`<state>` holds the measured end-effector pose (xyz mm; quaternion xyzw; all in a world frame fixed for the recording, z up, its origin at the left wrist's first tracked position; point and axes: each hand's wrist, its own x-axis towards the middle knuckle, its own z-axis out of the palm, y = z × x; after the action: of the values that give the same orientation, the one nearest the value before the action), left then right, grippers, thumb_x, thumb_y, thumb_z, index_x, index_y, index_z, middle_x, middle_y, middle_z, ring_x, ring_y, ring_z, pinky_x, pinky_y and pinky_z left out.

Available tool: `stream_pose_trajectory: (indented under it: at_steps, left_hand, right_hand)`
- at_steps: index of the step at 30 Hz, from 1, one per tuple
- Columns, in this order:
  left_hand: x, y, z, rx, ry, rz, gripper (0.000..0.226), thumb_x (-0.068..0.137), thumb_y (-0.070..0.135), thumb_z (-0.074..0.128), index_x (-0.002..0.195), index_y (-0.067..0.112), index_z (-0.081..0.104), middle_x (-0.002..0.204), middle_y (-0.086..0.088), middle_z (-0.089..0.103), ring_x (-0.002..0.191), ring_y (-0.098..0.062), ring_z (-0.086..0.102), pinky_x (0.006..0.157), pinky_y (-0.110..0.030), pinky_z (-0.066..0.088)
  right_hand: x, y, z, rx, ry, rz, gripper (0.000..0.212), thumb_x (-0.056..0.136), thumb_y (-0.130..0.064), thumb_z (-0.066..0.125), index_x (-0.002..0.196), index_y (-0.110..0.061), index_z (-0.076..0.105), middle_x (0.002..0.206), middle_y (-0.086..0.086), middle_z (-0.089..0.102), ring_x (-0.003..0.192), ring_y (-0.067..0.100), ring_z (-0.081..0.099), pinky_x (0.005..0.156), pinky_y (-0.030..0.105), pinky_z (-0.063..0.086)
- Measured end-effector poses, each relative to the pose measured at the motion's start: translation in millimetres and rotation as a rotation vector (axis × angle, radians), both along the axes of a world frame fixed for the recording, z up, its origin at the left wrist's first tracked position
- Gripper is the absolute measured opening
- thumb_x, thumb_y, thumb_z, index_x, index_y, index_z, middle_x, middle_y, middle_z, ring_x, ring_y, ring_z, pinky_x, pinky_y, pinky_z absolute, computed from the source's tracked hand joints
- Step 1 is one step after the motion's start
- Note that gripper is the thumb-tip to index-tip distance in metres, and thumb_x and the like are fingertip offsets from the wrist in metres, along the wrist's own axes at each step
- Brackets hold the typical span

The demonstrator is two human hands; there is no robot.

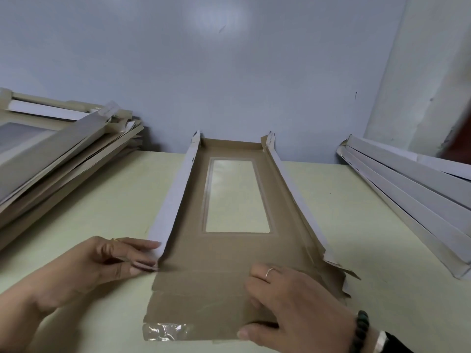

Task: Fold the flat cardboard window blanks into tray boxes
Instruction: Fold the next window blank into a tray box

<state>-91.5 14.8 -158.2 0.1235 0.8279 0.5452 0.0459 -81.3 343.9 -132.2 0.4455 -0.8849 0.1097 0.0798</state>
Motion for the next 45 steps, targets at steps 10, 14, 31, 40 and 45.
stream_pose_trajectory:
  at_steps: [10, 14, 31, 40, 45]
  left_hand:
    - [11, 69, 7, -0.297, 0.265, 0.086, 0.027, 0.085, 0.028, 0.051, 0.092, 0.044, 0.072, 0.085, 0.011, 0.061, 0.084, -0.005, 0.06, 0.075, -0.014, 0.045]
    - [12, 69, 9, -0.29, 0.248, 0.1, 0.031, 0.084, 0.033, 0.046, 0.097, 0.049, 0.069, 0.089, 0.009, 0.062, 0.088, -0.004, 0.06, 0.079, -0.016, 0.045]
    - [15, 70, 11, -0.313, 0.253, 0.118, 0.047, 0.092, 0.013, 0.05, 0.095, 0.058, 0.064, 0.086, 0.011, 0.06, 0.085, -0.003, 0.058, 0.076, -0.012, 0.043]
    - [16, 73, 13, -0.35, 0.306, 0.115, 0.052, 0.091, -0.005, 0.047, 0.102, 0.042, 0.068, 0.077, 0.001, 0.046, 0.073, -0.001, 0.048, 0.064, -0.008, 0.036]
    - [16, 72, 10, -0.33, 0.328, 0.147, 0.053, 0.09, -0.004, 0.049, 0.104, 0.044, 0.066, 0.085, 0.016, 0.051, 0.073, 0.001, 0.049, 0.066, -0.007, 0.036]
  right_hand:
    - [-1, 8, 3, -0.158, 0.103, -0.048, 0.033, 0.08, -0.048, 0.055, 0.065, -0.019, 0.056, 0.068, -0.009, 0.051, 0.055, 0.007, 0.046, 0.052, 0.017, 0.033]
    - [-20, 45, 10, -0.566, 0.2, -0.28, 0.023, 0.088, -0.025, 0.049, 0.072, -0.013, 0.059, 0.074, -0.007, 0.054, 0.065, 0.004, 0.05, 0.062, 0.017, 0.041]
    - [-38, 96, -9, -0.625, -0.573, -0.432, 0.02, 0.078, 0.013, 0.063, 0.072, -0.002, 0.074, 0.095, -0.007, 0.069, 0.081, -0.006, 0.062, 0.071, 0.001, 0.04]
    - [-30, 72, -15, -0.561, -0.192, -0.478, 0.027, 0.074, 0.0, 0.07, 0.068, -0.02, 0.054, 0.074, -0.002, 0.057, 0.067, 0.01, 0.052, 0.062, 0.014, 0.039]
    - [-26, 63, -12, -0.259, 0.055, -0.328, 0.031, 0.066, 0.015, 0.067, 0.068, -0.012, 0.051, 0.069, -0.01, 0.05, 0.063, 0.008, 0.047, 0.06, 0.021, 0.038]
